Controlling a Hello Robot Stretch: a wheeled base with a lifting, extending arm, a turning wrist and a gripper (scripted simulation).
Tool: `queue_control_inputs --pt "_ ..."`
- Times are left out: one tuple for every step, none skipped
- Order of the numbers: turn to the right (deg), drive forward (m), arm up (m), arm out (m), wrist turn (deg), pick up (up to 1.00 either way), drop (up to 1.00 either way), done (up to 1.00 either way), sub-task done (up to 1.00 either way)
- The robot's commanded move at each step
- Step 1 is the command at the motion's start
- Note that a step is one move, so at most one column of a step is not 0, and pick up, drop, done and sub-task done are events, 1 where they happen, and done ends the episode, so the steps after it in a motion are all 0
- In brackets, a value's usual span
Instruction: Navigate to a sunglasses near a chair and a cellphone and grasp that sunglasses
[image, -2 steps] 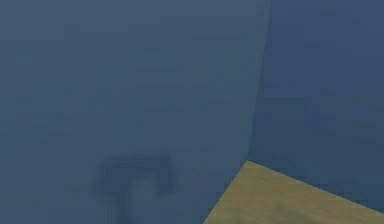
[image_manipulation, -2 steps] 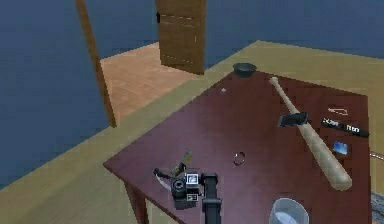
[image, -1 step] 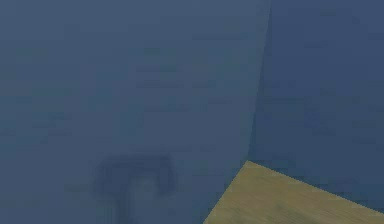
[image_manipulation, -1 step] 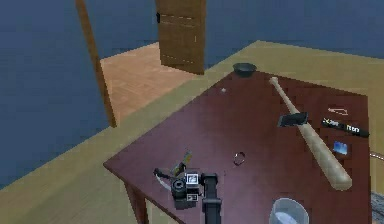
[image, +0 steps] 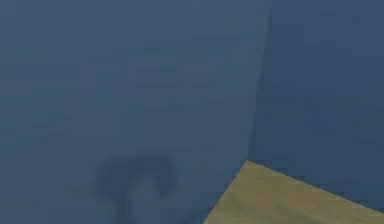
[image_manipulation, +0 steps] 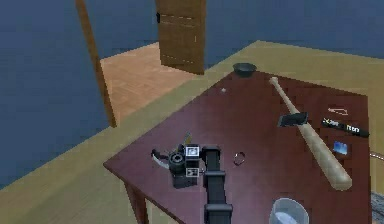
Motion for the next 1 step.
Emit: queue_control_inputs --pt "0.0 0.00 0.00 0.00 0.0 0.00 0.00 1.00 0.00"
